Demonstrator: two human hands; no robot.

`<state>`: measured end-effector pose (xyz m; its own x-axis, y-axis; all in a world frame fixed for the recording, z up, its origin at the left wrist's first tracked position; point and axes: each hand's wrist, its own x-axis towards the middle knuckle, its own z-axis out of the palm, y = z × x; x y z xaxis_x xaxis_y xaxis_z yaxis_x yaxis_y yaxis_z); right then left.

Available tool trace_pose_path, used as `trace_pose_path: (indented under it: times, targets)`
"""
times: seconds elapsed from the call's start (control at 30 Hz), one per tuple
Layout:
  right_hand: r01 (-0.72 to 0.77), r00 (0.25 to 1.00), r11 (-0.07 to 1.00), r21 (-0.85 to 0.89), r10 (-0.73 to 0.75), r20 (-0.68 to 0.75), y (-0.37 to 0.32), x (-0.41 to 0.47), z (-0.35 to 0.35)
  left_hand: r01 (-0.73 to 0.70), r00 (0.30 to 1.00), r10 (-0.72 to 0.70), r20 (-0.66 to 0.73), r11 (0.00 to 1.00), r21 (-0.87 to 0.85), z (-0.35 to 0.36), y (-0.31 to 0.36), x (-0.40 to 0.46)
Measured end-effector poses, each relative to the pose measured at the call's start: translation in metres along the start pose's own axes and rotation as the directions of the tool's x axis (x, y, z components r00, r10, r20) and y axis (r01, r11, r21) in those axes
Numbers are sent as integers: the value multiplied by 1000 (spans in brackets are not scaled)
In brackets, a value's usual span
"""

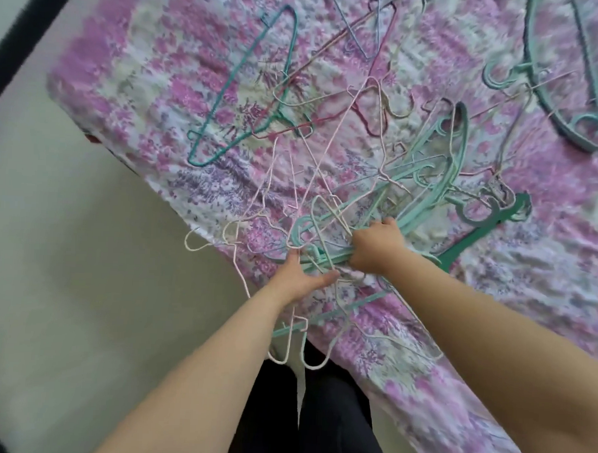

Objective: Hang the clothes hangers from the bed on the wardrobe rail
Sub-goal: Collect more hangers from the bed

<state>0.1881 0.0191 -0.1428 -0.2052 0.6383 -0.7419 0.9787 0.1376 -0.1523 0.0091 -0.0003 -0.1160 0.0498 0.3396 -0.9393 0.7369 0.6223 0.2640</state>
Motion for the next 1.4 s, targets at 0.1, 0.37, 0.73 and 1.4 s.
trace_pose_path:
  times: [0.1, 0.37, 0.73, 1.4]
  targets:
    - [44, 998, 999, -8, -44, -51, -5, -20, -41, -32, 993, 49, -104, 987, 159, -4, 3, -26]
    - [54, 988, 989, 136, -72, 134, -23, -69, -122, -151, 915, 258, -309, 931, 332, -18, 19, -105]
    - [-1, 942, 868, 496, -166, 292, -46, -132, -175, -249, 895, 309, -322, 944, 215, -59, 14, -160]
    - [52, 908, 979, 197, -128, 398, -101, -214, -250, -171, 920, 261, 291, 939, -298, -77, 19, -219]
